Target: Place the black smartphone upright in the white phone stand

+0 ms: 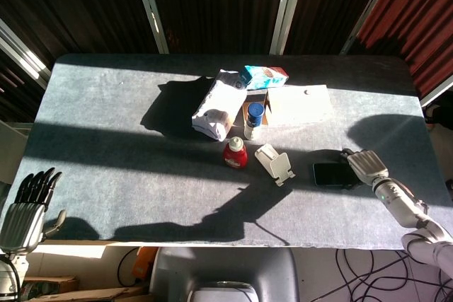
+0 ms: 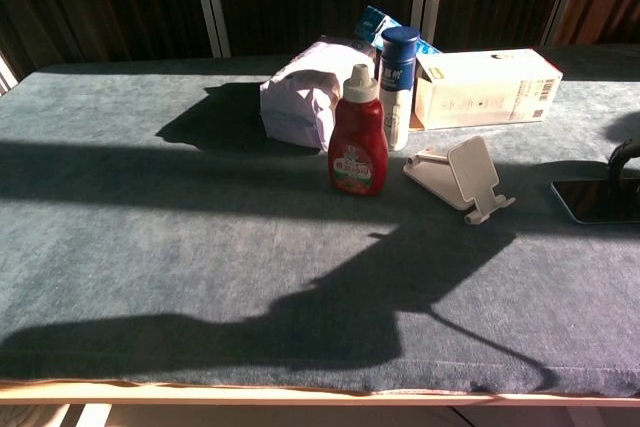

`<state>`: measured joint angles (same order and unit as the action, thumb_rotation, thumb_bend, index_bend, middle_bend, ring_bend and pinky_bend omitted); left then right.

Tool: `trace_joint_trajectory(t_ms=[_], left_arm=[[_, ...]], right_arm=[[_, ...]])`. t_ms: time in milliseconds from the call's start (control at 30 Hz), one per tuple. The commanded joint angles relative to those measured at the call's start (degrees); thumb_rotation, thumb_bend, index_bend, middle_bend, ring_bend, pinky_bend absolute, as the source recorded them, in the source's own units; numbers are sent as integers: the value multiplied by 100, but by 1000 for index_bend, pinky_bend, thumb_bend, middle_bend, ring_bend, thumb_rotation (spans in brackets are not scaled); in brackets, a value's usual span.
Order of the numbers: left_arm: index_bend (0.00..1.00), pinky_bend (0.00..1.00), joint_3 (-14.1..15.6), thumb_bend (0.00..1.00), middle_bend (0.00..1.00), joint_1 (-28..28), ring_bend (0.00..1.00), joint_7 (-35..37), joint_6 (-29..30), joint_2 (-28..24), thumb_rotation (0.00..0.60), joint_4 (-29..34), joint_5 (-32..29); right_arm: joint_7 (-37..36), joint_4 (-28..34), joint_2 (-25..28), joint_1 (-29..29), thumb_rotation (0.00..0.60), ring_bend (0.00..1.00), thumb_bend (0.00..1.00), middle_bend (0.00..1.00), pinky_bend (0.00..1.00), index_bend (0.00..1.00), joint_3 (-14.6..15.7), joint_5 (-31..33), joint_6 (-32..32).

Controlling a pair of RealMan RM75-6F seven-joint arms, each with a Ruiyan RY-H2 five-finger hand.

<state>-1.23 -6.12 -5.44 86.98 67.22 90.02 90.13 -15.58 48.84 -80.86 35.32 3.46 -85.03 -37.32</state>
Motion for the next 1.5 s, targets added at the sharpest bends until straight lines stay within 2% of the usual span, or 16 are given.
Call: trace_joint_trajectory(t_ms=[33, 267, 800, 1167, 1400, 1500], left_arm=[[0, 48, -2, 372, 26, 3, 0, 20, 9, -3, 600, -4, 4], [0, 48, -2, 372, 26, 10, 0, 53, 26, -11, 600, -12, 13], [0, 49, 20, 372, 26, 40, 0, 144, 108, -41, 600, -20, 92], [0, 49, 28, 372, 26, 70, 0, 229, 179, -67, 600, -39, 139], [0, 49, 35, 372, 26, 66, 0, 217, 168, -62, 600, -41, 155], [0, 49, 36, 372, 27, 65, 0, 213, 165, -61, 600, -41, 155]], right_arm=[[160, 101, 28, -25, 600, 514, 305, 670, 426, 901, -43, 57, -70], [471, 280, 66, -99, 600, 549, 306, 701, 451, 943, -79, 123, -226], [1904, 711, 136, -348, 600, 582, 306, 723, 536, 978, -202, 241, -952], [2581, 713, -15, -454, 600, 583, 306, 724, 566, 978, -308, 348, -1275], [3270, 525, -33, -466, 600, 589, 307, 724, 590, 978, -322, 34, -1910], [3373, 500, -30, -456, 600, 592, 306, 724, 596, 978, -314, -15, -1967]])
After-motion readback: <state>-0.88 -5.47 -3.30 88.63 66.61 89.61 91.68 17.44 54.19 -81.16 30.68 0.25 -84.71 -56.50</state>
